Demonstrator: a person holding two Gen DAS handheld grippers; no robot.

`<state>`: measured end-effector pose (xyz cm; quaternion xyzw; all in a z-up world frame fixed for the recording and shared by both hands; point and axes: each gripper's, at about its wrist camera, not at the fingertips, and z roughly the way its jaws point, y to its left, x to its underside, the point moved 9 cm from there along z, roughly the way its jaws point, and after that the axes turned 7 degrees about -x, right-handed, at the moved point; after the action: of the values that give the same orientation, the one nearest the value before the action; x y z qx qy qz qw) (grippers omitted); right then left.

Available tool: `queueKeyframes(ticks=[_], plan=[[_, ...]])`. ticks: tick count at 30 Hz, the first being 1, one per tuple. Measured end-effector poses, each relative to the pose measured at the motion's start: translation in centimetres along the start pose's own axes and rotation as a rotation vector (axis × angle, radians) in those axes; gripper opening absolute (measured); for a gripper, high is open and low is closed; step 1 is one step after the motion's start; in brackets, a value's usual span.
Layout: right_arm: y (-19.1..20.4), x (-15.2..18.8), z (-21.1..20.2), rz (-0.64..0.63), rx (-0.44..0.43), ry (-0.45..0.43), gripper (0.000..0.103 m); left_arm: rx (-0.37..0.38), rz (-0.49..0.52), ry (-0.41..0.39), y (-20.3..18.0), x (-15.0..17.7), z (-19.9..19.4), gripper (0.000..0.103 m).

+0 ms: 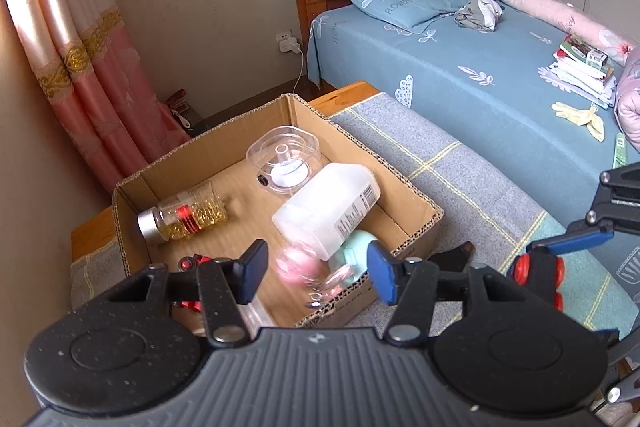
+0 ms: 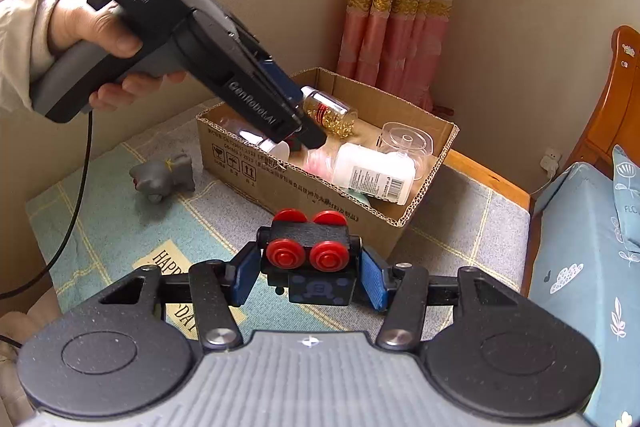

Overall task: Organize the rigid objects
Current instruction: 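Carry the pink bottle into the box with the left tool while the right drops the black cube there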

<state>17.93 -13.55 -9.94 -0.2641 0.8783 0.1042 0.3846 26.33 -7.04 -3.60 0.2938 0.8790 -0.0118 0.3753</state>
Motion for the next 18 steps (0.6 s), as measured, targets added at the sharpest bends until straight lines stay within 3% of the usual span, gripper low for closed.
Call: queueKeyframes(ticks=[2,3,8,18], plan=[[-0.2,-0.3,0.1,0.007,-0.005,-0.002,0.059,-0.011,-0.012,-0.021,0.1,0.4,-0.5,0.093],[-0.3,-0.4,0.1,0.009,-0.007,-0.001,0.059,-0.026,-0.017,-0.037,0.2,0.6,-0.9,0.097],[-1.2,-1.7,0.3,0.014,-0.001,-0.003,0.059,-0.062,-0.078,-0.064,0.9,2.8,-2.4,0.097],[-3.4,-6.7,2.3,0.015,0.016,0.002,0.059,-0.229,-0.269,-0.100,4.8,7.4,-5.8,0.097]])
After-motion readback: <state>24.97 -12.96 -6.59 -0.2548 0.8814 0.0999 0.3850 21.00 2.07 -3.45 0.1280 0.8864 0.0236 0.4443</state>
